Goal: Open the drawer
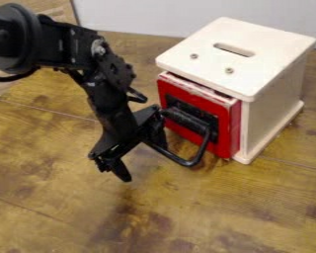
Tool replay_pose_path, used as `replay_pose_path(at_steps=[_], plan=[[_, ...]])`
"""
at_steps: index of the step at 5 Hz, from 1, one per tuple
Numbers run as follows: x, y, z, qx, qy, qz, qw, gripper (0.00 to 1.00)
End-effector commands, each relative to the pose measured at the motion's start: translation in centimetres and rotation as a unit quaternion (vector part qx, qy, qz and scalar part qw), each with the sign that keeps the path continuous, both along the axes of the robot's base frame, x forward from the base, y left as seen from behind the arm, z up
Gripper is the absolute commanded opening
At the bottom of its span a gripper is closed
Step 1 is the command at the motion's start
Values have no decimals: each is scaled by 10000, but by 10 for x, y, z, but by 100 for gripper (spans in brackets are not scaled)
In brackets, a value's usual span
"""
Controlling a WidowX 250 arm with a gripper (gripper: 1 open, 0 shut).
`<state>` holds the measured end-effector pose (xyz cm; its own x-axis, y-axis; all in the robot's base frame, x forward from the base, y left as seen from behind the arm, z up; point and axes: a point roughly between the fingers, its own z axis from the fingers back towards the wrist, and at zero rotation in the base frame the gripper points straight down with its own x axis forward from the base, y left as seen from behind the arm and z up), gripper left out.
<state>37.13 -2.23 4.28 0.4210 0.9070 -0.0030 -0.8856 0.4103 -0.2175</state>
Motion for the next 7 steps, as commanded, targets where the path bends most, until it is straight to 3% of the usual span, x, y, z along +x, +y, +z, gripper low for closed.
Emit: replay_pose_path(at_steps=[1, 2, 4, 7], plan=[[2, 22, 20, 84, -211, 493, 9985, 100], [1, 31, 23, 93, -224, 479, 9986, 0], [-1, 43, 26, 122, -225, 795, 9965, 0], [4, 58, 28, 196, -234, 854, 9959, 0]])
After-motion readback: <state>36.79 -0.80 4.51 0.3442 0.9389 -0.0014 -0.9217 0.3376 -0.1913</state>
